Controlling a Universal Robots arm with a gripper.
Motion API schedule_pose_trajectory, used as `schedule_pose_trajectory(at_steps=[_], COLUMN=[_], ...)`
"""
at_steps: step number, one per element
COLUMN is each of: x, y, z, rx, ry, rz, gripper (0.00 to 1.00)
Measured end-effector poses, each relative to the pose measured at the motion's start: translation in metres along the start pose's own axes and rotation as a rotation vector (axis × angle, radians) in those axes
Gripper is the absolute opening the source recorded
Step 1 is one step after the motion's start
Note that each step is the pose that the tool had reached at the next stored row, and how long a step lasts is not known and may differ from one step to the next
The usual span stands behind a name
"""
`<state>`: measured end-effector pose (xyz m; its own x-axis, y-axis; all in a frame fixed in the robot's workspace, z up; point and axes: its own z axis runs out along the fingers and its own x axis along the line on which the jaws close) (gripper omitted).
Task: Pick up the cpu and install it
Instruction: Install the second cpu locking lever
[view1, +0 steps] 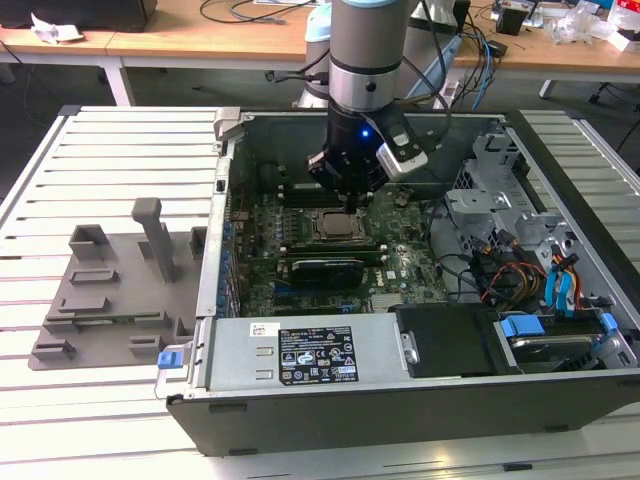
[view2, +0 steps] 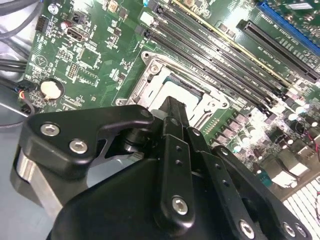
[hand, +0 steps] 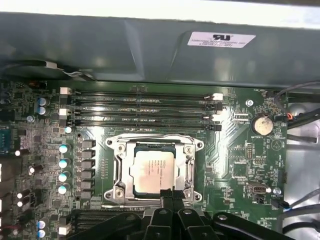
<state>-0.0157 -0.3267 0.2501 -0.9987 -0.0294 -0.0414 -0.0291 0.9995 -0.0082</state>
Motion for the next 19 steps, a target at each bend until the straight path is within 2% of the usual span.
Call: schedule_pose_trajectory(at_steps=[8, 13, 19], x=[-0.0006, -0.0009, -0.0009], y=[0.0009, 0.0009, 0.0009], z=[-0.0141, -0.0220, -0.0223], rx=[0.0063, 0.0065, 0.0067], ry=[0.0002, 0.0002, 0.0002], rz=[0.000, 0.000, 0.000], gripper=[0.11, 0.11, 0.11])
